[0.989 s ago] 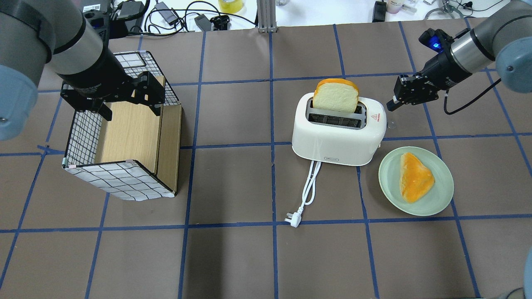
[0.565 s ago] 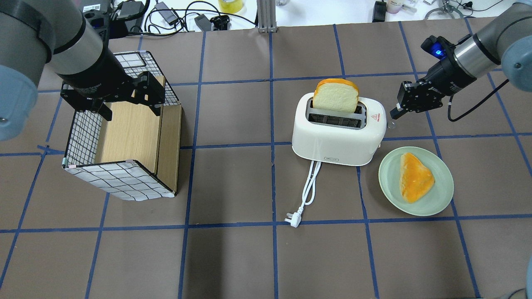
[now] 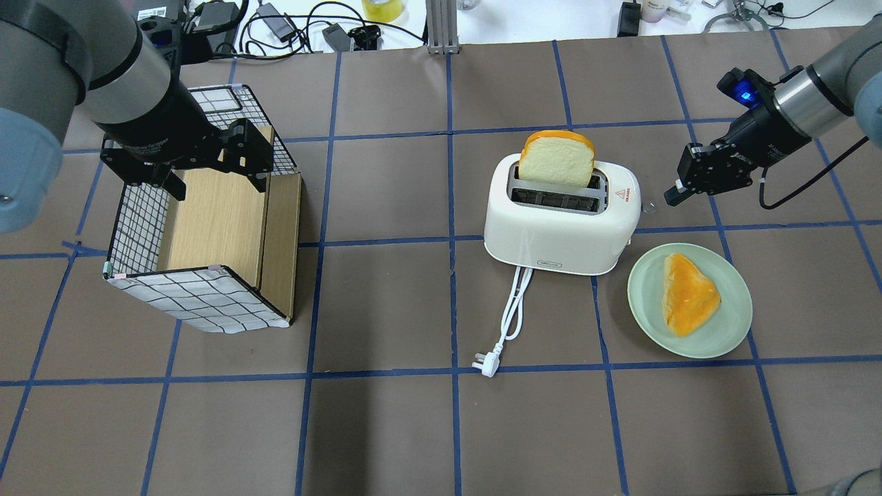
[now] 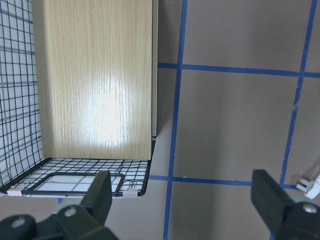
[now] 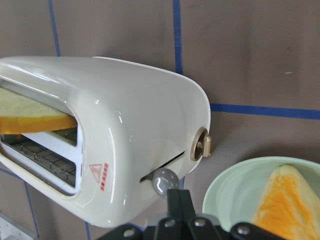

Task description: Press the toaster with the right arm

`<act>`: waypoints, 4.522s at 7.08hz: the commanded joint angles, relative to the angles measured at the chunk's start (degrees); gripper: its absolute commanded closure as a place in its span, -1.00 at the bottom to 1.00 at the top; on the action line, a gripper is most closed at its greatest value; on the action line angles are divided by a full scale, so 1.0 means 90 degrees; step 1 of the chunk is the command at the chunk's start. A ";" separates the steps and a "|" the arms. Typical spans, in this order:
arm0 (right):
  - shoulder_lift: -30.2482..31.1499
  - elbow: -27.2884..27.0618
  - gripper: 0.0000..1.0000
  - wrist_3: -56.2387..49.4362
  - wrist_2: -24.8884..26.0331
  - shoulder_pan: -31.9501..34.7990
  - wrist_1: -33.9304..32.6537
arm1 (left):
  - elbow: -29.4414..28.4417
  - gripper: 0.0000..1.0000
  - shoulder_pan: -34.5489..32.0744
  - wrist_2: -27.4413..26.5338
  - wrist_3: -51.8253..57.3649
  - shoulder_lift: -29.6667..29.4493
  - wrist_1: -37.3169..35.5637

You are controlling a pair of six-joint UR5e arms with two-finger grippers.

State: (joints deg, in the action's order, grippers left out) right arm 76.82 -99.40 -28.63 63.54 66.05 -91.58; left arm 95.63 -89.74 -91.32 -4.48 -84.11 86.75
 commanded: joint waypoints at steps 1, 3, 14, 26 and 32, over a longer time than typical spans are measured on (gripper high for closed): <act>0.0010 -0.0001 1.00 0.0017 -0.0322 0.0005 0.0311 | 0.0000 -1.00 0.0000 0.0000 0.0000 0.0000 0.0000; 0.0000 -0.0011 1.00 0.0008 -0.0380 0.0005 0.0332 | 0.0000 -1.00 0.0000 0.0000 0.0000 0.0000 0.0000; -0.0224 -0.0128 1.00 -0.0002 -0.0555 0.0015 -0.0126 | 0.0000 -1.00 0.0000 0.0000 0.0000 0.0000 0.0000; -0.0644 -0.0362 1.00 -0.0002 -0.0313 0.0015 -0.0381 | 0.0000 -1.00 0.0000 0.0000 0.0000 0.0000 0.0000; 0.0242 0.0155 0.91 0.1276 0.0146 0.0152 -0.0225 | 0.0000 -1.00 0.0000 0.0000 0.0000 0.0000 0.0000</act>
State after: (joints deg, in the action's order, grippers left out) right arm 76.46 -98.92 -18.52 64.35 67.23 -94.06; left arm 95.62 -89.74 -91.32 -4.48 -84.11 86.75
